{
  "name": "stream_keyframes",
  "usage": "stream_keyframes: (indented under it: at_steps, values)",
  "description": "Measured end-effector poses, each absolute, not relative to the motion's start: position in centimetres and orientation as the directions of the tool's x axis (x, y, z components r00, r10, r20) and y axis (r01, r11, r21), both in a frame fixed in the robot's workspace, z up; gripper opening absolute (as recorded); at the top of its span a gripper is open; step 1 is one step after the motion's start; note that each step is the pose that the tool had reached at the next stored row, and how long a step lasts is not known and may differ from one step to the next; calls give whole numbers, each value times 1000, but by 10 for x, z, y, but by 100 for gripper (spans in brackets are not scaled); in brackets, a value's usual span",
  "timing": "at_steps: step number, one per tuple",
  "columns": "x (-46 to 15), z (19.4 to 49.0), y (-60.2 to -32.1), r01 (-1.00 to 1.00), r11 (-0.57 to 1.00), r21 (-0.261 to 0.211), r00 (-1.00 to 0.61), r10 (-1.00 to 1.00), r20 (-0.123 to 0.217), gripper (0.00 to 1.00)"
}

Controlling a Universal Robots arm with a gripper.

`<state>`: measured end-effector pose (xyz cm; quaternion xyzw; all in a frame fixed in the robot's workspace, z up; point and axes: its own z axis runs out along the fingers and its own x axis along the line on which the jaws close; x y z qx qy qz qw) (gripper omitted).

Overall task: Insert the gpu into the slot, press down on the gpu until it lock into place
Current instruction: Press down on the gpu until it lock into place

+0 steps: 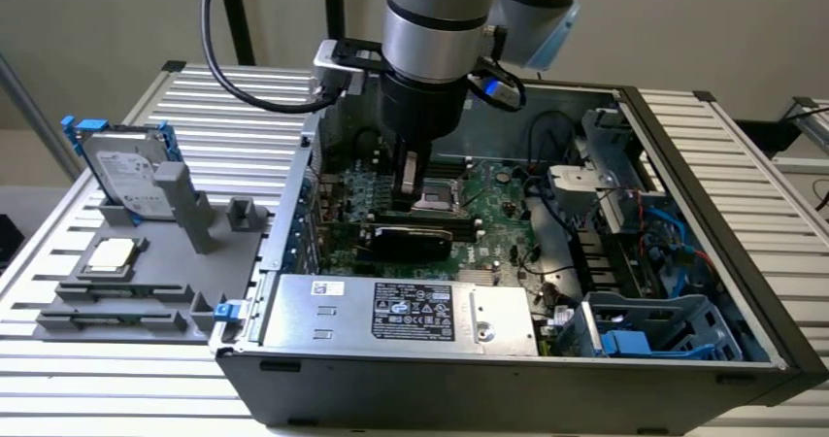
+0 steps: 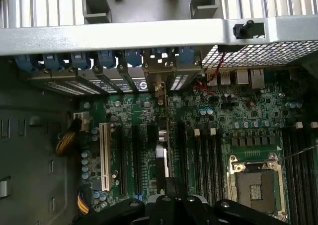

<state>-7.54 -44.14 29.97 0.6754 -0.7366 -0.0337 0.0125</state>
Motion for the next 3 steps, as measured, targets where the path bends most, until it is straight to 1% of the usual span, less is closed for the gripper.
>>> stream_keyframes:
  at_steps: [3]
  values:
    - [-75, 300, -441, -994, 85, 67, -87, -996, -27, 11]
